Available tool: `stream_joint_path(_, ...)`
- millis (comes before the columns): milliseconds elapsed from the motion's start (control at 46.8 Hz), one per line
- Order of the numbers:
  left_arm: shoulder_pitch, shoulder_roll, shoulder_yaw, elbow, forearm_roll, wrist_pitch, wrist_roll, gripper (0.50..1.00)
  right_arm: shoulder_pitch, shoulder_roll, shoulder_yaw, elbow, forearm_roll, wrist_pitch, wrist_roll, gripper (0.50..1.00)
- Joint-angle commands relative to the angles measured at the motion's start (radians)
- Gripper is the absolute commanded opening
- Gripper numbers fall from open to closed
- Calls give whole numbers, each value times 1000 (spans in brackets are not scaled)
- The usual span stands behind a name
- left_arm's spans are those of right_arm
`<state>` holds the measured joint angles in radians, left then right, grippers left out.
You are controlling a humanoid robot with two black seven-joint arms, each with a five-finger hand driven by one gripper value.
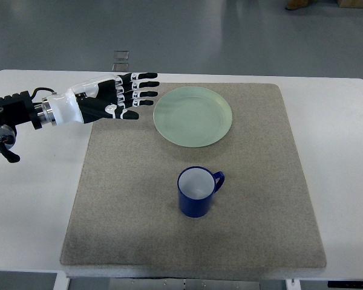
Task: Place cup left of plate with left hand
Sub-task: 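Extend the left hand across the mat toward the blue mug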
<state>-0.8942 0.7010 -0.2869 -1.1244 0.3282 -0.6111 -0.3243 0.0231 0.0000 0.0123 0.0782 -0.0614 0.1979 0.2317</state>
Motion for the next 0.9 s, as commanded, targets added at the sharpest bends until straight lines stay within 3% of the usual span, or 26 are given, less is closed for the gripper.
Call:
stream_joint_path(0,14,11,2,0,40,0,-1,999,0,0,0,0,0,0,0,932)
stream_joint_path(278,34,-5,3,-9,130,0,-1,999,0,0,0,0,0,0,1,932)
stream_joint_path(578,64,-11,3,-129,216,0,-1,999,0,0,0,0,0,0,0,932)
stream_joint_path(877,93,-12,2,-127,285,0,-1,999,0,0,0,0,0,0,0,932)
